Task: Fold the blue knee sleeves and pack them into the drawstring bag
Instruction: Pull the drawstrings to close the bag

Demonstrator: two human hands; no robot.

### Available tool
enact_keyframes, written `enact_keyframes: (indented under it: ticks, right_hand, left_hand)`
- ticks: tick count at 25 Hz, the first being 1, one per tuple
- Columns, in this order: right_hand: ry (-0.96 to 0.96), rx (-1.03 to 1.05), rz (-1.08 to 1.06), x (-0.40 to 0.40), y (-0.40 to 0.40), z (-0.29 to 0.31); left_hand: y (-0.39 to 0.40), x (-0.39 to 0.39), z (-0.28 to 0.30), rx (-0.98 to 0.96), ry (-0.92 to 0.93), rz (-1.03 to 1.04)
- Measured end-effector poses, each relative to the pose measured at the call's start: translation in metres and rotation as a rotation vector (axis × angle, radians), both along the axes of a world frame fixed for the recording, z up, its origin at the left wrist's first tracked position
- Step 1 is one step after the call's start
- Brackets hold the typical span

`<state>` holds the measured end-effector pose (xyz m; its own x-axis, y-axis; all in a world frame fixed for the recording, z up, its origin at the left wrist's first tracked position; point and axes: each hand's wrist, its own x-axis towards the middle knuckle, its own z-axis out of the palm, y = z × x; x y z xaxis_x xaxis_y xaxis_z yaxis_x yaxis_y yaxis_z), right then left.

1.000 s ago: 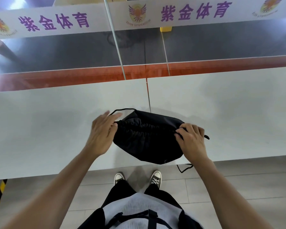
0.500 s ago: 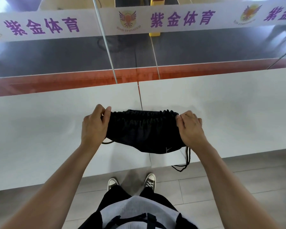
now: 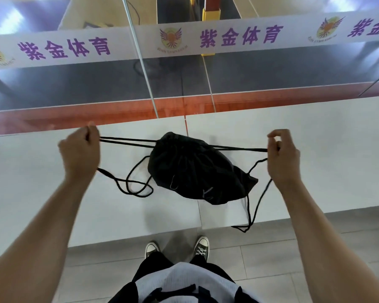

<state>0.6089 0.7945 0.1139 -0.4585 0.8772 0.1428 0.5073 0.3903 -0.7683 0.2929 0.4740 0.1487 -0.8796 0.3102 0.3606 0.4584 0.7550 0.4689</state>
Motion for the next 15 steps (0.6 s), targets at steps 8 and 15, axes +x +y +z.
enact_keyframes:
  ticks: [8,15]
  right_hand:
    - [-0.108,-0.234,-0.166,-0.001,0.024,-0.026]
    - [-0.193,-0.036,-0.010,-0.036,-0.014,-0.032]
  left_hand:
    - [0.041,-0.010,-0.019,0.064,-0.461,0.017]
    - [0.065,0.018,-0.044,-0.152,-0.423,-0.051]
